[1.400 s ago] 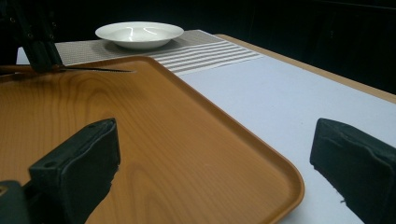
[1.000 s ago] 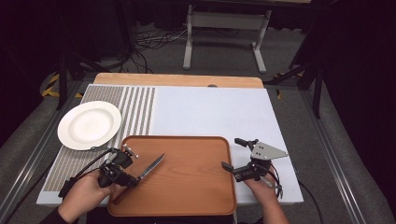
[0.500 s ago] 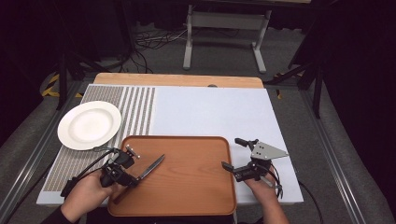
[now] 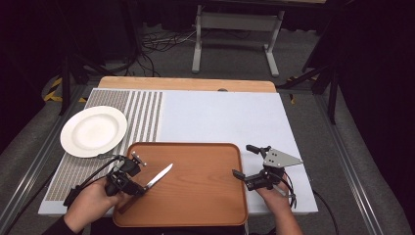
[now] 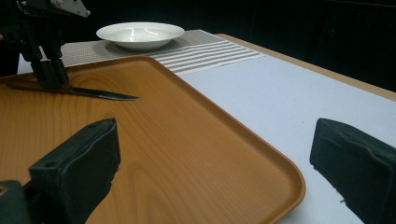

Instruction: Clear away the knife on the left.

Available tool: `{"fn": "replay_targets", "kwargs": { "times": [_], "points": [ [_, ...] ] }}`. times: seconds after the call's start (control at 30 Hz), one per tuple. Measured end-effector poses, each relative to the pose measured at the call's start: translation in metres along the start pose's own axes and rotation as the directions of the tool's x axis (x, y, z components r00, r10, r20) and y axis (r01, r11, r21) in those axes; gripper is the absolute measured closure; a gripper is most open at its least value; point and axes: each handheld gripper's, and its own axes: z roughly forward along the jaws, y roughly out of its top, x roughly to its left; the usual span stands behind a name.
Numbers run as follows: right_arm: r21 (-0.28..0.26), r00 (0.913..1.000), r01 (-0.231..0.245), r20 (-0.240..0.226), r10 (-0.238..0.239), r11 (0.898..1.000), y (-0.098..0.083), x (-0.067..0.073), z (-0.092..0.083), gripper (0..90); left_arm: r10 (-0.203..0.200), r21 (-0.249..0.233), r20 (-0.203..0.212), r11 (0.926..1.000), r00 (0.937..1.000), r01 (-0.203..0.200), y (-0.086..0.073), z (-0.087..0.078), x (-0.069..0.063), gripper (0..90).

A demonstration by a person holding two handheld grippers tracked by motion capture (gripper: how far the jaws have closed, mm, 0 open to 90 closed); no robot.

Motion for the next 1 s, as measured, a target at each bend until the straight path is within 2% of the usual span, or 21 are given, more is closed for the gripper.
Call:
{"fn": "replay_targets", "kwargs": {
  "times": [0.13, 0.17, 0.27, 0.4, 0.5, 0.53, 0.6, 0.63, 0.7, 0.73, 0.77, 0.8, 0.87, 0.9, 0.93, 1.0],
  "points": [
    [-0.002, 1.0000, 0.000, 0.000, 0.000, 1.000, 0.000, 0.000, 0.000, 2.3, 0.023, -0.024, 0.027, 0.9995, 0.9994, -0.023, -0.001, -0.005, -0.001, 64.4],
    [-0.002, 1.0000, 0.000, 0.000, 0.000, 1.000, 0.000, 0.000, 0.000, 2.3, 0.033, -0.031, 0.024, 0.9990, 0.9992, -0.032, -0.001, -0.006, -0.001, 60.6],
    [-0.003, 1.0000, 0.000, 0.000, 0.000, 1.000, 0.000, 0.000, 0.000, 2.3, 0.043, -0.066, 0.051, 0.9970, 0.9978, -0.040, -0.002, -0.009, -0.001, 49.5],
    [-0.002, 1.0000, 0.000, 0.000, 0.000, 1.000, 0.000, 0.000, 0.000, 2.3, 0.091, -0.104, 0.070, 0.9911, 0.9934, -0.084, -0.003, -0.012, 0.000, 33.5],
    [-0.004, 1.0000, 0.000, -0.001, 0.000, 1.000, 0.000, 0.000, 0.000, 2.3, 0.138, -0.151, 0.078, 0.9805, 0.9874, -0.125, -0.003, -0.014, 0.000, 24.7],
    [-0.004, 1.0000, 0.000, -0.001, 0.000, 1.000, 0.000, 0.000, 0.000, 2.3, 0.151, -0.155, 0.081, 0.9783, 0.9852, -0.138, -0.003, -0.015, 0.000, 21.6],
    [-0.003, 1.0000, 0.000, 0.000, 0.000, 1.000, 0.000, 0.000, 0.000, 2.3, 0.196, -0.164, 0.090, 0.9699, 0.9764, -0.180, -0.003, -0.015, 0.000, 15.0],
    [-0.003, 1.0000, 0.001, 0.000, -0.001, 1.000, 0.000, 0.000, 0.000, 2.3, 0.196, -0.164, 0.090, 0.9699, 0.9764, -0.180, -0.003, -0.015, 0.000, 12.8],
    [-0.002, 1.0000, 0.002, 0.001, -0.002, 1.000, 0.000, 0.000, 0.000, 2.3, 0.230, -0.183, 0.071, 0.9596, 0.9707, -0.214, -0.002, -0.016, -0.002, 12.6],
    [-0.001, 1.0000, 0.001, 0.001, -0.001, 1.000, 0.000, 0.000, 0.000, 2.3, 0.240, -0.187, 0.076, 0.9568, 0.9678, -0.222, -0.002, -0.016, -0.002, 12.9],
    [0.000, 1.0000, 0.001, 0.000, -0.001, 1.000, 0.000, 0.000, 0.000, 2.3, 0.257, -0.190, 0.088, 0.9526, 0.9623, -0.238, -0.001, -0.017, -0.001, 13.1],
    [0.000, 1.0000, 0.002, 0.000, -0.002, 1.000, 0.000, 0.000, 0.000, 2.3, 0.278, -0.203, 0.094, 0.9454, 0.9559, -0.255, -0.001, -0.017, -0.001, 13.2],
    [0.001, 1.0000, 0.004, 0.003, -0.004, 1.000, 0.000, 0.000, 0.000, 2.3, 0.313, -0.215, 0.078, 0.9323, 0.9465, -0.291, -0.001, -0.018, -0.001, 20.5],
    [0.000, 1.0000, 0.004, 0.001, -0.004, 1.000, 0.000, 0.000, 0.000, 2.3, 0.339, -0.217, 0.070, 0.9230, 0.9380, -0.318, -0.001, -0.020, -0.001, 24.9],
    [0.001, 1.0000, 0.003, 0.001, -0.003, 1.000, 0.000, 0.000, 0.000, 2.3, 0.371, -0.228, 0.057, 0.9085, 0.9267, -0.350, -0.001, -0.020, -0.001, 29.9],
    [0.001, 1.0000, 0.003, 0.001, -0.003, 1.000, 0.000, 0.000, 0.000, 2.3, 0.417, -0.239, 0.040, 0.8866, 0.9082, -0.396, -0.002, -0.023, -0.004, 41.7]
  ]
}}
